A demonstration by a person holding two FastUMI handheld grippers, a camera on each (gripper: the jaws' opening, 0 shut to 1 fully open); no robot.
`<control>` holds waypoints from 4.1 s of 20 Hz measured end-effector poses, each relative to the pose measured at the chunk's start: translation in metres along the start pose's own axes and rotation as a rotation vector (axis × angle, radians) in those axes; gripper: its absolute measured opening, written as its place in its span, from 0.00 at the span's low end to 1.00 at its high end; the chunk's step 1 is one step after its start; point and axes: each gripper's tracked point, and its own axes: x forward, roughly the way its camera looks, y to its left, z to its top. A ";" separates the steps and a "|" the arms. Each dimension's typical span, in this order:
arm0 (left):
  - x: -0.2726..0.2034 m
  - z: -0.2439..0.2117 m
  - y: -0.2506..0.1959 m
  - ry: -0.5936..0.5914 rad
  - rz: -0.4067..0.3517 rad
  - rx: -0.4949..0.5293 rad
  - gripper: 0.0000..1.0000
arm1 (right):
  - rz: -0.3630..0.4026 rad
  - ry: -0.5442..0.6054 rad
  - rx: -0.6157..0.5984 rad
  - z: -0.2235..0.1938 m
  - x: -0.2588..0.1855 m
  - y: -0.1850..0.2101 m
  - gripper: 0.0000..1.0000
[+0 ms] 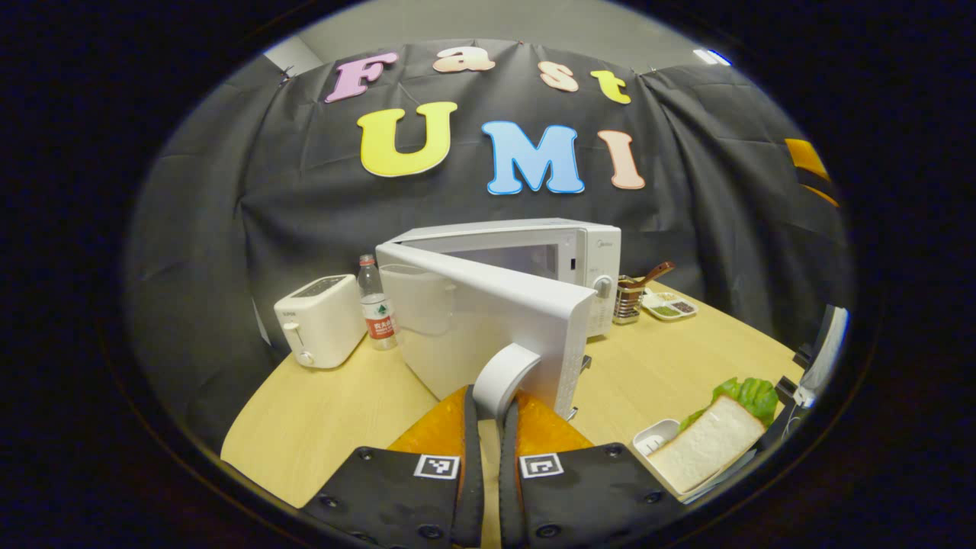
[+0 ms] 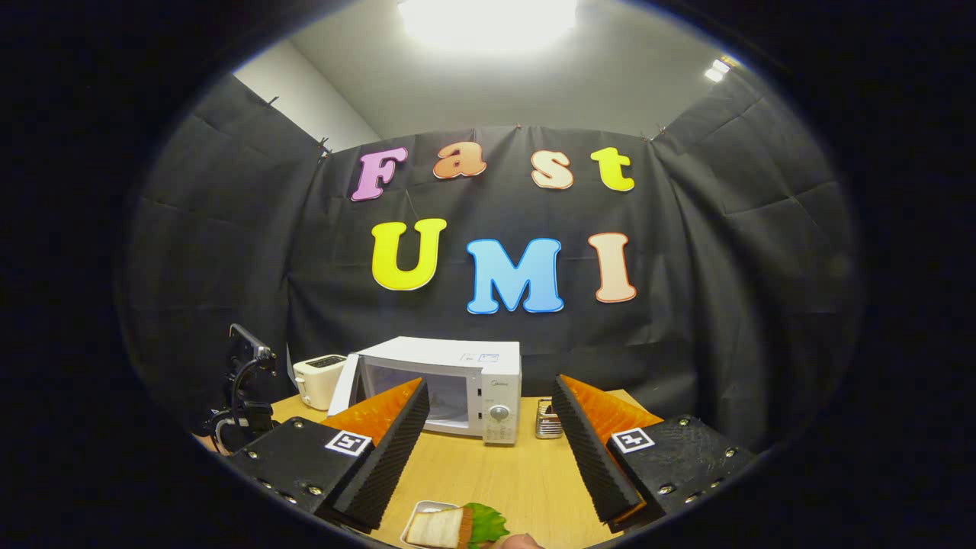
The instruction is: Open the microwave oven with the left hand, put the food in, and close the microwave oven.
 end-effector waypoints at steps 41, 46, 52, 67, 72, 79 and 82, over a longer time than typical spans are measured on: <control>-0.161 0.070 0.155 -0.234 0.377 -0.130 0.94 | 0.101 0.334 -0.001 -0.082 0.041 0.034 0.99; -0.179 0.124 0.136 -0.334 0.394 -0.130 0.94 | 0.137 0.493 0.071 -0.135 0.032 0.016 0.99; -0.188 0.148 0.118 -0.383 0.424 -0.088 0.95 | 0.169 0.675 0.149 -0.197 0.015 0.003 1.00; -0.207 0.138 0.080 -0.365 0.522 -0.068 0.94 | 0.300 1.031 0.528 -0.287 -0.029 0.023 0.72; -0.210 0.141 0.067 -0.370 0.559 -0.093 0.94 | 0.361 1.046 0.564 -0.277 -0.029 0.025 0.31; -0.212 0.159 0.062 -0.419 0.573 -0.088 0.94 | 0.437 0.957 0.524 -0.239 -0.017 0.022 0.31; -0.203 0.163 0.067 -0.425 0.557 -0.081 0.94 | 0.435 0.922 0.563 -0.222 -0.005 0.028 0.30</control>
